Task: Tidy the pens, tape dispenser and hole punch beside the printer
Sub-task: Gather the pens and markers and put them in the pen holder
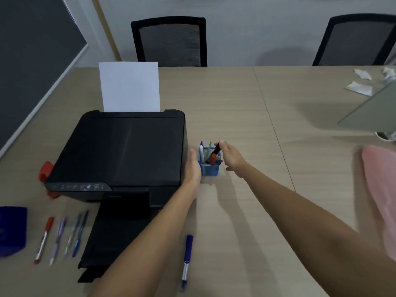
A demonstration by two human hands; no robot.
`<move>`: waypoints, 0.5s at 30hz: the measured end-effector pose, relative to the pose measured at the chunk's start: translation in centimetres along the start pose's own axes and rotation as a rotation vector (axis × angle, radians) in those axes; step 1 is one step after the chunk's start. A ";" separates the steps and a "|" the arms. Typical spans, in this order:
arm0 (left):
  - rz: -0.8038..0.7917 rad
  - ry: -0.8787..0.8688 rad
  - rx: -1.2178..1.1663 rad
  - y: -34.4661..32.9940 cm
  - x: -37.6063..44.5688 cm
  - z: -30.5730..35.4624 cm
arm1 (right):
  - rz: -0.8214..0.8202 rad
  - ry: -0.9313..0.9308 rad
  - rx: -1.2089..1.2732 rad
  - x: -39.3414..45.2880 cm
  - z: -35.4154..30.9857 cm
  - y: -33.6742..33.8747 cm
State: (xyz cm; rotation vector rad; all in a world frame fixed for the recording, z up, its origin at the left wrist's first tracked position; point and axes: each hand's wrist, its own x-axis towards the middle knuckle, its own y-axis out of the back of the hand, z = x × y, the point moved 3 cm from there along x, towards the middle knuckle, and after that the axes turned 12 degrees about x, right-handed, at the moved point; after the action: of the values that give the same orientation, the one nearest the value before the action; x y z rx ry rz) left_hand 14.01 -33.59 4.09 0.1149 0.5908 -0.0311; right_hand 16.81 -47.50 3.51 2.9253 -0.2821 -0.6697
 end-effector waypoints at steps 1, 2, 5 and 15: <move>-0.012 -0.019 -0.004 0.5 -1.1 -0.5 | 0.027 -0.008 -0.031 0.1 -0.1 -0.1; -0.034 -0.038 -0.007 0.9 -2.2 -0.7 | 0.036 -0.022 -0.058 0.2 -0.2 -0.3; -0.091 -0.082 0.001 2.9 -5.4 -1.8 | 0.057 -0.018 -0.085 0.5 0.0 -0.6; -0.045 -0.210 0.543 15.2 -12.4 -12.9 | 0.332 0.008 -0.153 -9.8 10.8 -2.4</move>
State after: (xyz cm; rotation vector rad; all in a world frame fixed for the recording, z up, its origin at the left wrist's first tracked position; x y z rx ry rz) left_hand -2.46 -17.08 1.86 0.6181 0.3622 -0.2450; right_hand 3.72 -44.02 -2.47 2.6458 -0.6654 -0.5974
